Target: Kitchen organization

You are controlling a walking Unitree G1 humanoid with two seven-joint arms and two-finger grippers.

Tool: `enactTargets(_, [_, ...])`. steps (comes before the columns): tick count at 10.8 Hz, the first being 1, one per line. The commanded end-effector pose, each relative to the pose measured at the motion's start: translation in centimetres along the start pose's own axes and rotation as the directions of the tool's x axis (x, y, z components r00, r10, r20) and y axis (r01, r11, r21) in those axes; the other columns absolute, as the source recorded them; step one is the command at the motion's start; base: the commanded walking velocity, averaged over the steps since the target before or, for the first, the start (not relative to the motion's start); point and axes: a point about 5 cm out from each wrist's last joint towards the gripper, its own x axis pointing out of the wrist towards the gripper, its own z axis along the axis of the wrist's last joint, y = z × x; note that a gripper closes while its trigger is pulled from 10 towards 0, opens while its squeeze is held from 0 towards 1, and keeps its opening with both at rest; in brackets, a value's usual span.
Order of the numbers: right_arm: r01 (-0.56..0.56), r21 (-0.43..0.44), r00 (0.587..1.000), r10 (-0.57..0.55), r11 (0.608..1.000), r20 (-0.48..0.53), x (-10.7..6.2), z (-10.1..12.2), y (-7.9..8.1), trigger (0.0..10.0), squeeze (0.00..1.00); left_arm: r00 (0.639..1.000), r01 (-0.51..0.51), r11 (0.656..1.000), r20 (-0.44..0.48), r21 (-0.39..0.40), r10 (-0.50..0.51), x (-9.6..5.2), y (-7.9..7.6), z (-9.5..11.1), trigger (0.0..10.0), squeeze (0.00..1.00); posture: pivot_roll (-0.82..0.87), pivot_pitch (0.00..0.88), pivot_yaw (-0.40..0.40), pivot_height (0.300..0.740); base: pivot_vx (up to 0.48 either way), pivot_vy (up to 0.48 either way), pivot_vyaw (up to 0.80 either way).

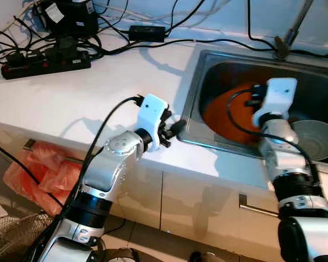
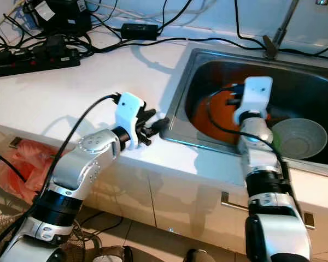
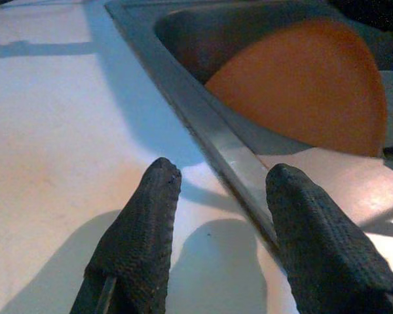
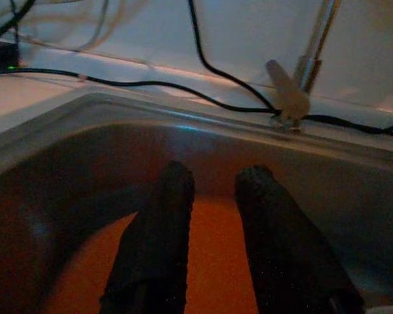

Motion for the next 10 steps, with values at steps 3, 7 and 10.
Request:
enactTargets(3, [-0.011, -0.01, 1.0, 0.012, 1.0, 0.004, 0.0, 0.0, 0.3, 10.0, 0.0, 1.0, -0.005, 1.0, 0.005, 0.008, 0.004, 0.0, 0.0, 0.0, 10.0, 0.0, 0.07, 0.101, -0.023, 0.74, 0.0, 0.0, 0.0])
enactTargets(7, [-0.009, 0.004, 0.999, 0.009, 1.0, 0.042, -0.2, 0.3, 0.4, 10.0, 0.0, 0.995, -0.081, 0.996, 0.062, 0.031, 0.079, 0.0, 0.5, 0.3, 10.0, 0.0, 0.06, 0.098, -0.022, 0.74, 0.0, 0.0, 0.0])
enactTargets(10, [-0.123, 0.102, 0.971, 0.099, 0.987, 0.217, -1.0, 2.3, 2.0, 10.0, 0.0, 0.892, -0.366, 0.929, 0.301, 0.045, 0.337, -0.6, 2.7, 2.9, 10.0, 0.0, 0.06, 0.098, -0.022, 0.74, 0.0, 0.0, 0.0])
